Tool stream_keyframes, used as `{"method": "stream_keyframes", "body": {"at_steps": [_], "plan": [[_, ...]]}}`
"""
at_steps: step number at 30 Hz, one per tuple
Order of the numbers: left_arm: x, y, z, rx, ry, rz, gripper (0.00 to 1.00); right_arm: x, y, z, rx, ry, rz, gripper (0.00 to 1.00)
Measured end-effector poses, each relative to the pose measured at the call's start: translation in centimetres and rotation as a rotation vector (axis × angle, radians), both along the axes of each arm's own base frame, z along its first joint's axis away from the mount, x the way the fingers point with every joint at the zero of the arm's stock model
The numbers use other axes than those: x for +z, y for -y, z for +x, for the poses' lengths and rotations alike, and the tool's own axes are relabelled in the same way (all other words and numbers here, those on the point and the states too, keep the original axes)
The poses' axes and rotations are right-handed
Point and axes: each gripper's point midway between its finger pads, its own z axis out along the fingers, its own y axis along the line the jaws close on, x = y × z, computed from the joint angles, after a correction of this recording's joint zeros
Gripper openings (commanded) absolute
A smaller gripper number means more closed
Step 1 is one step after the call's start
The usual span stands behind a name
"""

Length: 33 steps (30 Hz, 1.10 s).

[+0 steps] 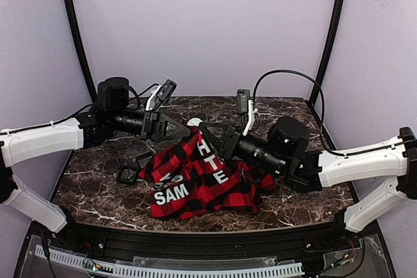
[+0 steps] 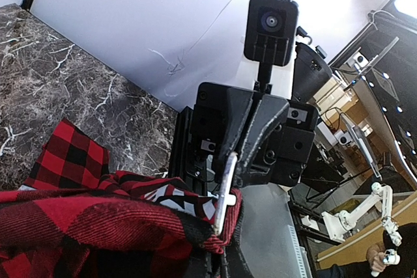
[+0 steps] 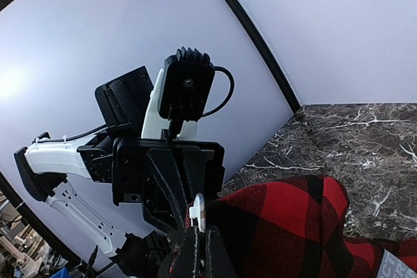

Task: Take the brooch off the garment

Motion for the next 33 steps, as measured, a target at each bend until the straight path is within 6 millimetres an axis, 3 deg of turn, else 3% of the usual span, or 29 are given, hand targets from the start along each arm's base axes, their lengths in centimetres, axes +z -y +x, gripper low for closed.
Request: {"method": "stream_keyframes", "body": {"at_steps": [3,8,12,18,23,33], "plan": [[0.0,0.0,0.0,-0.001,-0.002,0.0,0.01,-0.2,0.1,0.0,0.007,-0.008,0.006,0.03],[-0.3,0.0,0.0,0.001,-0.003,0.009,0.01,-0.7,0.4,0.3,0.025,-0.024,0.006,0.4],[-1.3,0.0,0.2,0.01,-0.009,0.038,0.01,-1.3,0.9,0.1,0.048,-0.033,-0.019,0.53],[-2.4,0.0,0.4,0.018,-0.012,0.069,0.01,-0.9,1.8,0.0,0.085,-0.035,-0.014,0.56],[-2.7,-0.1,0.3,0.013,-0.006,0.08,0.01,-2.1,1.2,0.0,0.122,-0.061,-0.046,0.56],[-3.1,0.0,-0.2,-0.003,0.01,0.1,0.01,-4.3,0.1,0.2,0.18,-0.129,-0.082,0.34]]}}
